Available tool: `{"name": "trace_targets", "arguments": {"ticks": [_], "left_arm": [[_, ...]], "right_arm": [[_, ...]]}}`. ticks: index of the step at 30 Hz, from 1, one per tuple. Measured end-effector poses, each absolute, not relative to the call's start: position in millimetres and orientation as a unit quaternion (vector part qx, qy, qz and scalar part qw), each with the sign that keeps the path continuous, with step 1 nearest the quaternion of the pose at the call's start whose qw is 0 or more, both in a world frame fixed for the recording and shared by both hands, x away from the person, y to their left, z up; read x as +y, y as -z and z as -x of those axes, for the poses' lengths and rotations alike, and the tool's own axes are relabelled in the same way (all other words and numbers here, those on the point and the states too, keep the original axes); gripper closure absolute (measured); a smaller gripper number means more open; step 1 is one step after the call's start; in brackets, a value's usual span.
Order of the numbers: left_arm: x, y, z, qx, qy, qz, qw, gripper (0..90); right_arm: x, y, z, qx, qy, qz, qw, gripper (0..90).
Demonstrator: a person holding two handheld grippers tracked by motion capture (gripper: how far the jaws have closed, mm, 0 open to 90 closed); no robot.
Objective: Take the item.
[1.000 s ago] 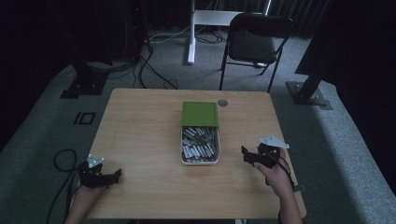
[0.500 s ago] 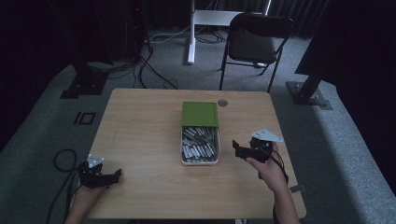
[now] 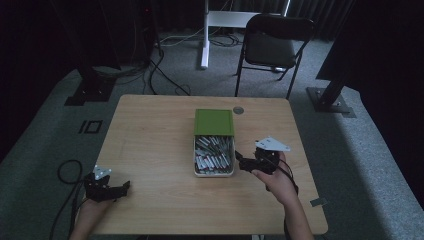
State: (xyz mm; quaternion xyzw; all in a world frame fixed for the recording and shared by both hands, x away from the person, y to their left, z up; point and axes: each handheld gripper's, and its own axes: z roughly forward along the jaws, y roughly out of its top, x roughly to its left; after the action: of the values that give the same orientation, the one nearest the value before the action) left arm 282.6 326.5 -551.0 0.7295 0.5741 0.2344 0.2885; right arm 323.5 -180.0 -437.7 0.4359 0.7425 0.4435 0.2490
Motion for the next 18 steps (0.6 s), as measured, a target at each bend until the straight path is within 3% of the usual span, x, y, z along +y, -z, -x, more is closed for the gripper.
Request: {"name": "trace_targets", "arguments": {"ticks": [9, 15, 18], "left_arm": [[326.5, 551.0, -282.6, 0.574, -0.234, -0.729, 0.289, 1.4], [326.5, 551.0, -282.6, 0.574, -0.234, -0.729, 0.289, 1.4], [326.5, 551.0, -282.7, 0.574, -0.235, -0.729, 0.289, 1.4]], "right_arm": [[-158.9, 441.6, -322.4, 0.76, -0.44, -0.413, 0.242, 17.5], [-143.2, 445.5, -320.3, 0.773, -0.438, -0.39, 0.241, 31.9], [-139.7, 447.8, -320.1, 0.775, -0.438, -0.39, 0.236, 34.4]]}}
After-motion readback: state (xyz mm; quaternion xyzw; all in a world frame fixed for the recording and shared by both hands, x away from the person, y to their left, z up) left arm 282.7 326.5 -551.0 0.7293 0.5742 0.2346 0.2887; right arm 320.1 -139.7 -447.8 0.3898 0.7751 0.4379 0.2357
